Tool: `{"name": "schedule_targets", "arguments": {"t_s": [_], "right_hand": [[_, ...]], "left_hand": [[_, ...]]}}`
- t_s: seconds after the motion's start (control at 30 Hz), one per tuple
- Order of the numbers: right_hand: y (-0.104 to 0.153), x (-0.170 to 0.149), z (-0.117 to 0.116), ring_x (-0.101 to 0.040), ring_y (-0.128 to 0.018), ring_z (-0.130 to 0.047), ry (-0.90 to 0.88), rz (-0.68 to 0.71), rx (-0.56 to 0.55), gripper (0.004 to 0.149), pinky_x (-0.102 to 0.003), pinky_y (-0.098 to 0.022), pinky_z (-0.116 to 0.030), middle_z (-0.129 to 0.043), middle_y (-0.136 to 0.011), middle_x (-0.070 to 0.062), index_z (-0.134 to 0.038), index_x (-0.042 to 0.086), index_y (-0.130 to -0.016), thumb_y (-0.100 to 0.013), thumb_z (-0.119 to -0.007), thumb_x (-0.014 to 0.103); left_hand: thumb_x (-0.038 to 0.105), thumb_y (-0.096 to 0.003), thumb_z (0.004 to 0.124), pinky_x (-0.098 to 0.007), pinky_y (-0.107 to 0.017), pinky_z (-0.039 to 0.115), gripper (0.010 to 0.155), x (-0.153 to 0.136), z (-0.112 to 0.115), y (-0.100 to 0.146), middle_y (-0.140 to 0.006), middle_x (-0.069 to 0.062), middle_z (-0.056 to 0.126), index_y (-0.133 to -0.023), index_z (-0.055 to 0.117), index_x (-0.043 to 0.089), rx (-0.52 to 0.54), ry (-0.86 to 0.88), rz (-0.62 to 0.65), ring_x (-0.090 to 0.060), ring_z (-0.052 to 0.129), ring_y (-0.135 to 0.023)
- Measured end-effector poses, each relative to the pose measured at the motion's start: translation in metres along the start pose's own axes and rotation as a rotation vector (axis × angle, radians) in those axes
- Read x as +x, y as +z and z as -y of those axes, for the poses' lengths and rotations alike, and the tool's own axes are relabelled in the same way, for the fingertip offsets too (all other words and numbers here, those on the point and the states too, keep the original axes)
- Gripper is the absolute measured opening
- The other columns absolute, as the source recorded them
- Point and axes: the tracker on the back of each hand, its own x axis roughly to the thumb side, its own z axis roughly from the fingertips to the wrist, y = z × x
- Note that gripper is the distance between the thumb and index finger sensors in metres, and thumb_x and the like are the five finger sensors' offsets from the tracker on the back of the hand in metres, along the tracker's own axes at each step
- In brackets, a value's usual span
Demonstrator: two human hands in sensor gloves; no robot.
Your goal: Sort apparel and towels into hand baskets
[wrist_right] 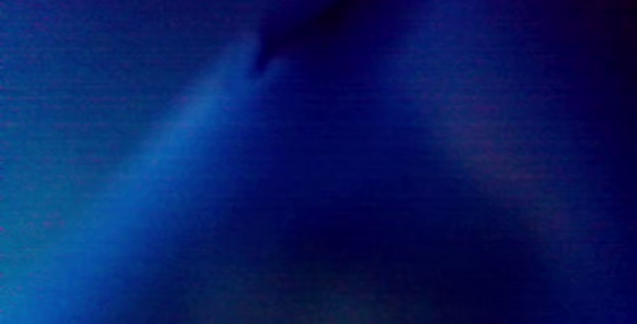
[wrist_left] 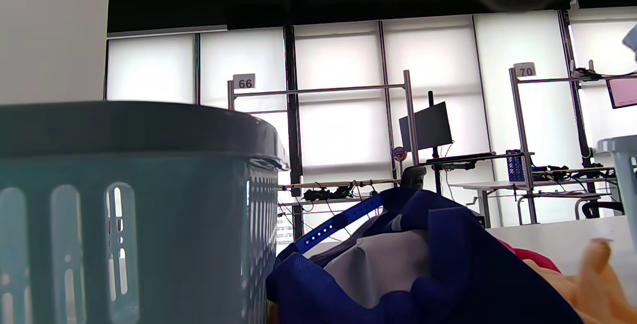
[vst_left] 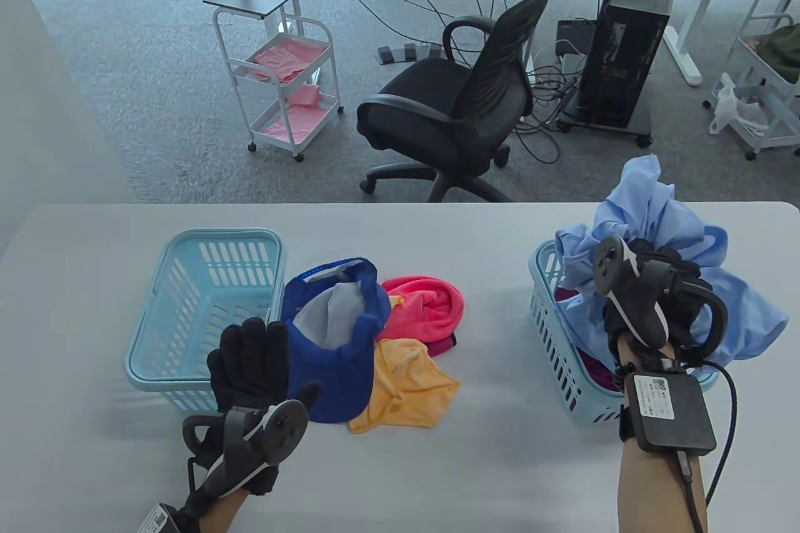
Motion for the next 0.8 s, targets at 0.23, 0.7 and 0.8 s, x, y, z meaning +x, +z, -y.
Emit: {"name": "schedule_targets", "arguments": {"t_s": [0.23, 0.7, 0.8], "right_hand": [[-0.018, 0.018, -0.05, -0.038, -0.067, -0.098, 0.031, 0.115, 0.325, 0.05, -0.056, -0.049, -0.088, -0.092, -0.071, -0.009, -0.086, 0.026, -0.076, -0.028, -0.099, 0.025], [-0.044, 0.028, -0.142, -0.04, -0.066, -0.099, -0.003, 0.06, 0.756, 0.051, -0.053, -0.049, -0.091, -0.092, -0.072, -0.01, -0.084, 0.025, -0.078, -0.029, -0.098, 0.025], [-0.041, 0.033, -0.161, -0.04, -0.067, -0.099, 0.029, 0.073, 0.8, 0.051, -0.053, -0.049, -0.091, -0.092, -0.073, -0.01, -0.083, 0.025, -0.078, -0.029, -0.097, 0.025]], "left_hand": [[0.063, -0.0475, 0.062, -0.071, -0.074, 0.047, 0.093, 0.001, 0.002, -0.001, -0.118, -0.03, 0.031, -0.114, 0.023, 0.011, -0.011, -0.011, -0.001, -0.062, 0.045, -0.106], [0.063, -0.0475, 0.062, -0.071, -0.074, 0.047, 0.093, 0.0, 0.003, -0.003, -0.118, -0.03, 0.031, -0.114, 0.023, 0.011, -0.006, -0.022, -0.008, -0.062, 0.045, -0.106], [0.063, -0.0474, 0.062, -0.072, -0.074, 0.047, 0.093, 0.0, 0.003, -0.002, -0.118, -0.03, 0.031, -0.114, 0.023, 0.011, -0.007, -0.031, -0.02, -0.063, 0.045, -0.106]]}}
